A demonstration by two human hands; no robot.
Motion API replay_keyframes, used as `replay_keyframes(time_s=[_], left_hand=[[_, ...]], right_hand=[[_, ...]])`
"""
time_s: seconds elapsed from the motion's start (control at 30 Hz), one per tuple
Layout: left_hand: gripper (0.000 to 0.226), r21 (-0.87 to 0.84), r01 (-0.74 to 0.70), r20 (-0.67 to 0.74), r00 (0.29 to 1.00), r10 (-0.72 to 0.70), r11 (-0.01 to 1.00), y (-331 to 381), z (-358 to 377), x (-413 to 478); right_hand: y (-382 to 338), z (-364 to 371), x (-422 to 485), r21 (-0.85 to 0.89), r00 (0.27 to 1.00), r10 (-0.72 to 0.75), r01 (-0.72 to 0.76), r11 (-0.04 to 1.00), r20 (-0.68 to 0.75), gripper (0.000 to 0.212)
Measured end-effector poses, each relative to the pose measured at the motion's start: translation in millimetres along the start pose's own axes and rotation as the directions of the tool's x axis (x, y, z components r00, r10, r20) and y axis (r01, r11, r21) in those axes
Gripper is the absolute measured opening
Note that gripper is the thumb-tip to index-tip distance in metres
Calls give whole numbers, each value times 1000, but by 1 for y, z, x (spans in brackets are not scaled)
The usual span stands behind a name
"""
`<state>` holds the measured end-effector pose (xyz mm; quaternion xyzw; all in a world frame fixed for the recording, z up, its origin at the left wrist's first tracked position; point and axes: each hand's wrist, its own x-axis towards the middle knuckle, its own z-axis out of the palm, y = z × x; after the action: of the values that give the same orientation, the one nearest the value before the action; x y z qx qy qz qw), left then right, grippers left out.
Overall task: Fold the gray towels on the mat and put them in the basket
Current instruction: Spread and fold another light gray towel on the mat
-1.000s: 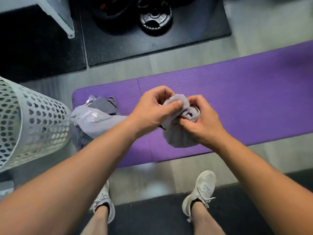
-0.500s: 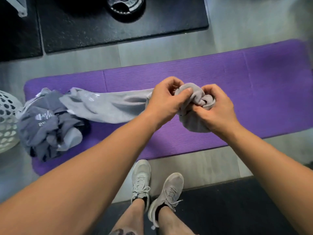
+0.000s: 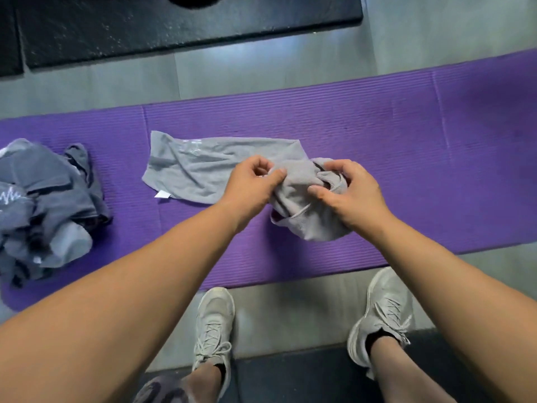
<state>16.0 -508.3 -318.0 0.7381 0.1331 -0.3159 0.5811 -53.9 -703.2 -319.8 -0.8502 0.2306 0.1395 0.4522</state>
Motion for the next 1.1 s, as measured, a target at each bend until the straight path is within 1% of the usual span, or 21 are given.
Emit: replay_keyframes(time_s=[0.1, 0.17, 0.23, 0.3, 0.37, 0.4, 0.47, 0.53, 0.63, 0.67, 0.7, 0.73, 0.8, 0.83, 0.9, 0.97, 1.0, 1.07, 1.1], left_hand=[[19, -31, 110, 1, 994, -110, 993, -28, 18, 27], [23, -16, 195, 69, 979, -193, 981, -49, 33, 43], [23, 27, 196, 154, 968, -198, 980, -68, 47, 57], [20, 100, 110, 169, 978, -125, 989, -83, 56, 74], [10, 202, -50, 128, 992, 24, 978, -91, 63, 92], [4, 241, -132, 141, 985, 99, 961, -94, 66, 102], [14, 327, -278, 223, 951, 212, 903, -95, 73, 121], [29, 364, -376, 317, 910, 267, 852, -92, 83, 138], [39, 382, -453, 441, 855, 273, 805, -76, 106, 157], [39, 369, -456, 476, 841, 258, 810, -69, 114, 162], [37, 361, -455, 503, 830, 240, 814, -60, 120, 166], [32, 383, -470, 511, 825, 241, 795, -51, 126, 171], [22, 462, -514, 516, 818, 252, 722, -32, 132, 178], [21, 458, -504, 507, 825, 251, 732, -25, 133, 180], [24, 361, -435, 462, 852, 247, 825, -15, 136, 180], [25, 237, -356, 406, 882, 240, 904, -10, 136, 178], [24, 186, -324, 375, 896, 237, 928, -9, 135, 178], [24, 106, -275, 309, 923, 231, 956, -10, 134, 178], [24, 77, -256, 275, 934, 226, 964, -12, 133, 180]], right_hand=[[34, -2, 34, -15, 994, -14, 16, 1000, 106, 51], [56, -6, 53, -81, 984, -30, 45, 996, 177, 51], [78, -7, 72, -84, 971, -31, 52, 995, 236, 54], [96, -3, 90, -46, 952, -43, 60, 997, 304, 61], [111, 1, 108, -40, 919, -56, 78, 996, 390, 67], [118, 2, 117, -50, 902, -60, 90, 995, 427, 66], [130, 1, 133, -64, 877, -71, 115, 991, 474, 60], [137, -7, 147, -47, 864, -97, 139, 989, 494, 53], [137, -29, 164, 79, 874, -164, 143, 986, 457, 42], [136, -36, 167, 137, 885, -184, 138, 981, 428, 38], [137, -43, 171, 192, 896, -207, 140, 971, 393, 34], [139, -50, 175, 242, 906, -231, 150, 959, 355, 31], [141, -60, 181, 336, 923, -272, 174, 925, 271, 30], [144, -63, 185, 391, 934, -278, 175, 903, 223, 30], [149, -66, 190, 489, 949, -266, 154, 858, 169, 33], [154, -66, 193, 488, 951, -231, 106, 867, 204, 37], [158, -64, 192, 461, 944, -210, 73, 884, 255, 37], [165, -58, 189, 434, 928, -187, 31, 900, 323, 27], [167, -55, 187, 465, 935, -175, 13, 885, 308, 18]])
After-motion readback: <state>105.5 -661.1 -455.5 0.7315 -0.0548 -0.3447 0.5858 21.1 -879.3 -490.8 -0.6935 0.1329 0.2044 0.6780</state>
